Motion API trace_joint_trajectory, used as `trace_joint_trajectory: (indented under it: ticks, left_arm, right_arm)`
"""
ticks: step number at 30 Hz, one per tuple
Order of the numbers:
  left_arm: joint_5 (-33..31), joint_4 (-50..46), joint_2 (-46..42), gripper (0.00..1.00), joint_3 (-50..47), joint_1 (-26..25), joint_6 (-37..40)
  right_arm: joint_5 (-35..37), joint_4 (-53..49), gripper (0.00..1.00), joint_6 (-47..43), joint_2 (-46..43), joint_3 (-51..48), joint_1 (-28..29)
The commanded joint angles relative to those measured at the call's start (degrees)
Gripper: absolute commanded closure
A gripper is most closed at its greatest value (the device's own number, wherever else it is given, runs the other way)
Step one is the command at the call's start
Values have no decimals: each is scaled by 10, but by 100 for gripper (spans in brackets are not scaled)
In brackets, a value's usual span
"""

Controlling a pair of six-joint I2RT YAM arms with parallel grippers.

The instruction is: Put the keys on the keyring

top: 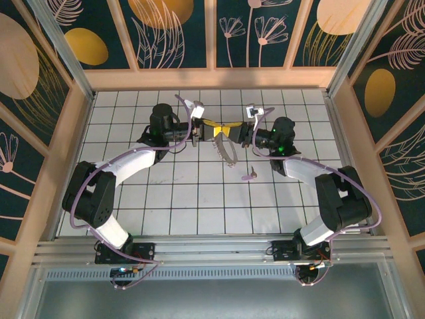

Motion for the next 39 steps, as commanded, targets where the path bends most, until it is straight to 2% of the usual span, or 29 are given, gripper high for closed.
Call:
trace_joint_trajectory:
  ticks: [1, 5, 10, 13, 15, 16, 19, 20, 23, 31, 39]
  left_arm:
    - [16, 10, -19, 100, 7, 0, 10]
    - [17, 10, -19, 100, 6, 0, 10]
    - [13, 11, -20, 100, 7, 0, 6]
    - [-10, 22, -26, 100, 4, 0, -11]
    - [-53, 30, -39, 75, -1, 0, -25]
    - [-78, 34, -48, 67, -6, 0, -30]
    - [-169, 47, -78, 36, -23, 1, -48]
    - [-188, 50, -85, 30, -27, 0, -53]
    - [-204, 51, -97, 23, -30, 0, -60]
    - [-175, 54, -83, 24, -33, 1, -71]
    - [-116, 170, -57, 39, -57, 1, -154]
  right_arm:
    - [-10, 28, 87, -2, 7, 22, 4]
    - [-13, 29, 100, -1, 9, 24, 4]
    - [-10, 30, 100, -5, 8, 20, 3]
    - [-2, 34, 100, -6, 4, 16, 1]
    - [0, 38, 100, -5, 1, 13, -2]
    - [1, 39, 100, -6, -1, 12, -4]
    - [-2, 42, 100, -6, -7, 10, -7]
    - [-3, 42, 100, -6, -10, 9, -8]
    - [-5, 41, 100, -10, -20, 8, -9]
    - [-5, 60, 100, -6, -44, 5, -17]
    - [15, 184, 100, 57, -45, 3, -16]
